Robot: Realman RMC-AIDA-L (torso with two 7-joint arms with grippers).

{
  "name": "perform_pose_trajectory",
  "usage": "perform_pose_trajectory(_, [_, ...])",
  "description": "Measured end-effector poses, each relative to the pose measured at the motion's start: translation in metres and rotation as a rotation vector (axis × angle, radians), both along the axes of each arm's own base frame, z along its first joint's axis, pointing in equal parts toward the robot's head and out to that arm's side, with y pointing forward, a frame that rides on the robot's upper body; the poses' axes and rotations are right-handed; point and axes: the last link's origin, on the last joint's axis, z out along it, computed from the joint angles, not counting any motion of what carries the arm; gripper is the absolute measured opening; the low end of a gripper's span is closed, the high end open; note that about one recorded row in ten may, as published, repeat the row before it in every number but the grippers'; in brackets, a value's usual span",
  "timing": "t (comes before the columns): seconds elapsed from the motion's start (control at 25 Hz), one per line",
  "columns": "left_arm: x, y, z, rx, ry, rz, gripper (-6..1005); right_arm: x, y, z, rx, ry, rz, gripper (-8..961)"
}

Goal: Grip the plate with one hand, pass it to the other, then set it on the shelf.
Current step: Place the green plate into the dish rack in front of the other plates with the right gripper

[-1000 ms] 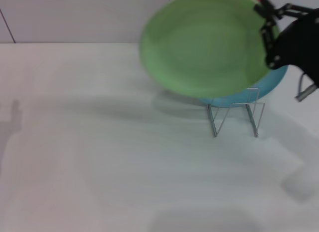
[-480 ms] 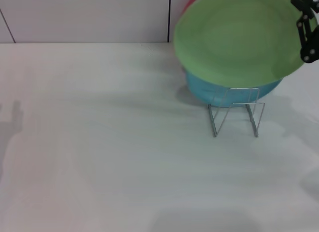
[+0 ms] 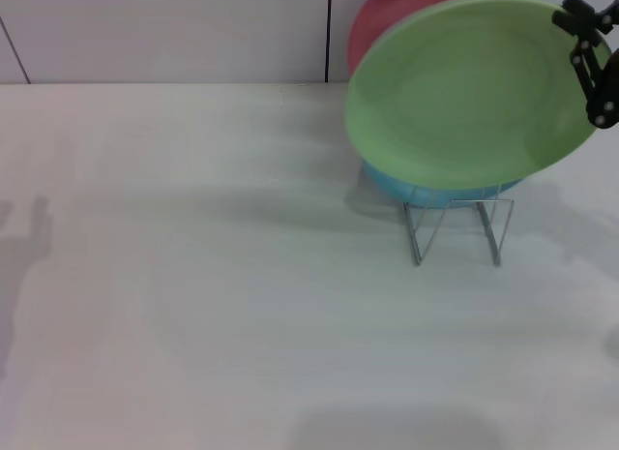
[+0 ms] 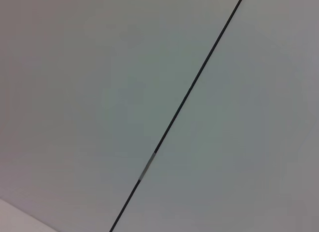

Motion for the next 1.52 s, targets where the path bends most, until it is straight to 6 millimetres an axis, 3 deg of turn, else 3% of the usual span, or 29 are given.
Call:
perform_pose_trajectory(0.4, [0.003,-0.002,-0.002,0.006,-0.016,-0.011,492,0.003,0.012,0.012,-0.038,-0.074,-0.026,23])
perform_pose_trajectory(0.92, [0.007,0.002,-0.004,0.008,-0.024,-0.02,492,0.002,0.02,0.008,-0.077,-0.148,-0.041,24])
perform_pose_trajectory(1.52, [0.009,0.004,-0.003,0.012,-0.024,-0.027,493,0.01,0.015,0.002,-0.105,-0.174,-0.066,23])
